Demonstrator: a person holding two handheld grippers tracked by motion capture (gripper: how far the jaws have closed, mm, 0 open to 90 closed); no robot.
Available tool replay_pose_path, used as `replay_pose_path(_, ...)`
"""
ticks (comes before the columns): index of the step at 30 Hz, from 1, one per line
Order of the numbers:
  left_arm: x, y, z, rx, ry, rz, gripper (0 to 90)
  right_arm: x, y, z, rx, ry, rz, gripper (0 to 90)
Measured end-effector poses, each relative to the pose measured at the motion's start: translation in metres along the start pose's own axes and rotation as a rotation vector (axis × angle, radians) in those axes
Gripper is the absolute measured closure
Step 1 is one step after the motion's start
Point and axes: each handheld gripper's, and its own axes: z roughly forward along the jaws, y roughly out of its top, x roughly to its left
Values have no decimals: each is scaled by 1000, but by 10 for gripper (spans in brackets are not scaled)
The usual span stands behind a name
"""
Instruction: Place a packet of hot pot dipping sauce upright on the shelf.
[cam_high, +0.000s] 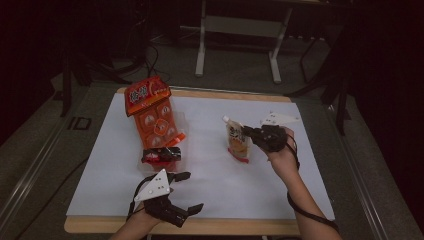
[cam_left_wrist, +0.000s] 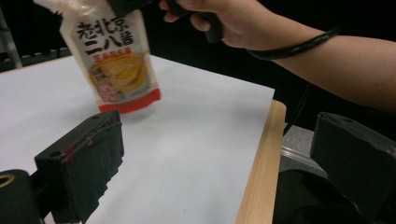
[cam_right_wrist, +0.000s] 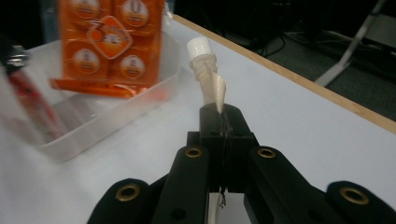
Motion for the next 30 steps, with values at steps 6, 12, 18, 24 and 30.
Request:
replay_pose_path(6,3,5,0,10,-20,19,34,18,0,-29,-34,48,-36,892)
replay_pose_path(12,4,11,0,6,-17,16,43,35,2,-53,-60,87,-76,891)
replay_pose_path(18,8,19,-2,-10,-19,7,62,54,1,-75,-93,161,-98,891)
replay_pose_path(24,7,30,2,-9,-28,37,138,71,-3,-88,-115,220,-118,891)
replay_pose_path(30,9,43,10,-4,-50,55,159,83,-2,-93,-124,267,-140,891)
